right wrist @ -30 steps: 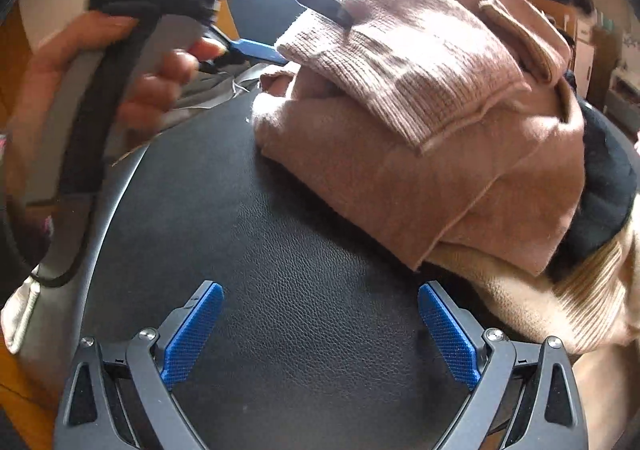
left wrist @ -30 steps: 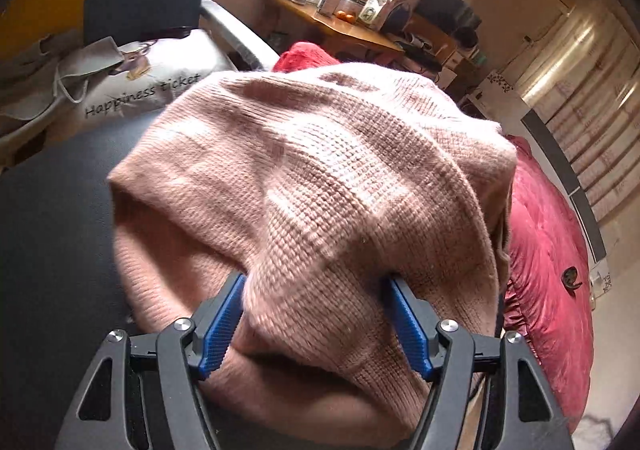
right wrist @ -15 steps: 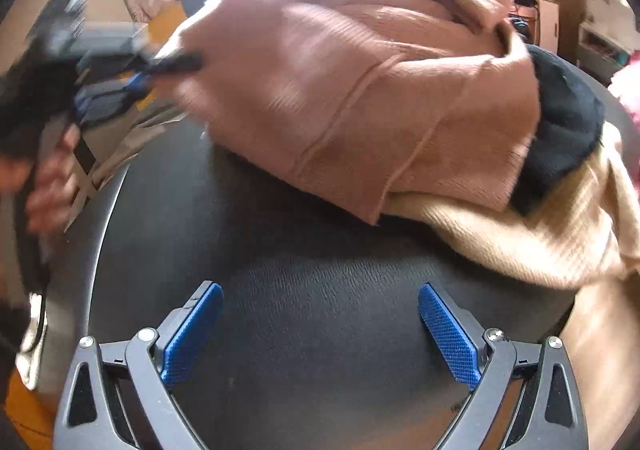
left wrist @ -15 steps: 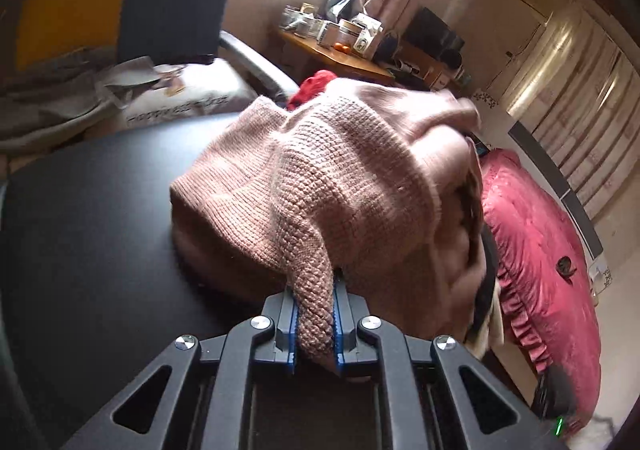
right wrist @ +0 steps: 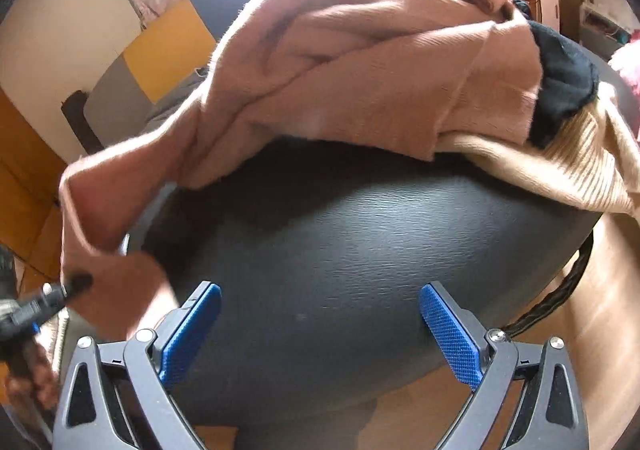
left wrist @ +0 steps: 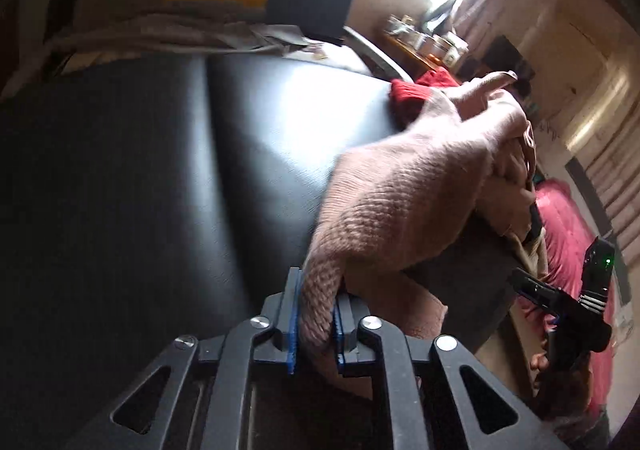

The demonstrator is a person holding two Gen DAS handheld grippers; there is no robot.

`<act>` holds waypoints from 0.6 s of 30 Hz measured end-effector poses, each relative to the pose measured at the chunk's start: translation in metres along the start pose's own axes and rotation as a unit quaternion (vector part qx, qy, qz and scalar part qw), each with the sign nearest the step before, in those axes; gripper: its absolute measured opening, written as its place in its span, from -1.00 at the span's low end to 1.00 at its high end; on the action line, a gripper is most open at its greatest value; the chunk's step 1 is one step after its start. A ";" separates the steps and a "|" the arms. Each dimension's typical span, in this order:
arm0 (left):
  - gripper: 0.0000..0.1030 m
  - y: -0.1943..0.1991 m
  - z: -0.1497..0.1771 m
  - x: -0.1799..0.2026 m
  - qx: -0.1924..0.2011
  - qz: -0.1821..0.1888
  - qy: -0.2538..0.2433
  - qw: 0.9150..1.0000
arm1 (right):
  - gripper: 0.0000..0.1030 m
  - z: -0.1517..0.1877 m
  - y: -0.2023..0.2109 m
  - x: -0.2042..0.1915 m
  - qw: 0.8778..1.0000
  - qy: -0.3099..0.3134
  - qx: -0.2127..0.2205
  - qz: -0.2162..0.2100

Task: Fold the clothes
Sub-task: 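Grasp the pink sweater with the left gripper and lift it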

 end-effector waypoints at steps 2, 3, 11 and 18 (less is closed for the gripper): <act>-0.65 0.010 0.007 -0.020 0.004 0.004 0.033 0.999 | 1.00 0.005 0.016 -0.003 1.000 0.010 0.001 0.000; -0.64 0.016 0.007 -0.028 0.014 -0.004 0.041 0.999 | 1.00 -0.001 0.010 -0.013 1.000 0.017 0.001 0.002; -0.27 0.044 -0.024 0.019 0.066 -0.057 -0.090 0.992 | 1.00 -0.009 -0.001 -0.024 0.999 0.036 -0.023 0.004; -0.20 -0.026 -0.068 0.139 0.012 -0.073 -0.289 0.954 | 1.00 0.006 0.001 -0.012 0.998 0.054 -0.038 0.020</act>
Point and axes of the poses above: each gripper's, at about its wrist camera, not at the fingertips, and y roughly against the way its jaws point, x to its right, z to its underside, the point moved 2 cm from there along -y, roughly the way its jaws point, and after that the axes turned 13 degrees about -x, right-handed, at the moved point
